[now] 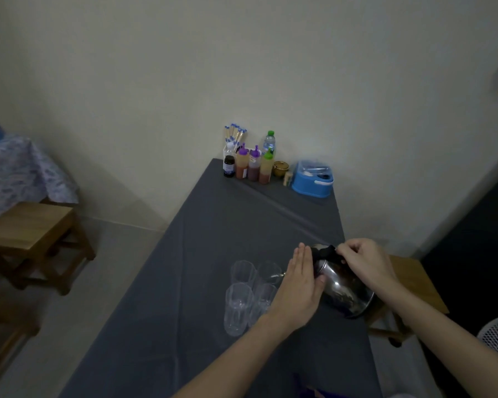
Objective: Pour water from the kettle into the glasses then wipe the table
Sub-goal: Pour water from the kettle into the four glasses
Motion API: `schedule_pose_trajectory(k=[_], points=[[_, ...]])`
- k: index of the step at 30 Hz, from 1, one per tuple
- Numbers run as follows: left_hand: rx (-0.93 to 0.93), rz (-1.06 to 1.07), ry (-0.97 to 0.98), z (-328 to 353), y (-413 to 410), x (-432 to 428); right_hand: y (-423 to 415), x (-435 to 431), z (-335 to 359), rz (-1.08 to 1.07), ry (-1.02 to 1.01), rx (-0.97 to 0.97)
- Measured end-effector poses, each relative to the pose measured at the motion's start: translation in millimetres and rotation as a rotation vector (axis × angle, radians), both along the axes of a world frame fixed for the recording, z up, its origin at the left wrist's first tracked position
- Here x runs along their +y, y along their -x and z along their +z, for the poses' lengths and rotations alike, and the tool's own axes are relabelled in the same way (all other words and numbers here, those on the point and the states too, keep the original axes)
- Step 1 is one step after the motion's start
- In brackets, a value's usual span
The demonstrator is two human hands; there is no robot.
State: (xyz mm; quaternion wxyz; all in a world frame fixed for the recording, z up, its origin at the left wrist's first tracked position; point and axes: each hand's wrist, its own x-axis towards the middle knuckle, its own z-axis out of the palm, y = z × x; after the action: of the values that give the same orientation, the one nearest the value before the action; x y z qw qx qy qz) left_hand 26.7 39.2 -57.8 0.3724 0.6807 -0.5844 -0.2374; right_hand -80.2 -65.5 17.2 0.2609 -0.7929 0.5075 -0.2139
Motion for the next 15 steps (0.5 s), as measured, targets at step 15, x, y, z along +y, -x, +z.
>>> schedule_pose_trajectory(k=[15], points=[[0.044,0.056,0.056,7.9,-1.9,0.4,-16.3,2.2,21.4,0.062,0.117,0.108]])
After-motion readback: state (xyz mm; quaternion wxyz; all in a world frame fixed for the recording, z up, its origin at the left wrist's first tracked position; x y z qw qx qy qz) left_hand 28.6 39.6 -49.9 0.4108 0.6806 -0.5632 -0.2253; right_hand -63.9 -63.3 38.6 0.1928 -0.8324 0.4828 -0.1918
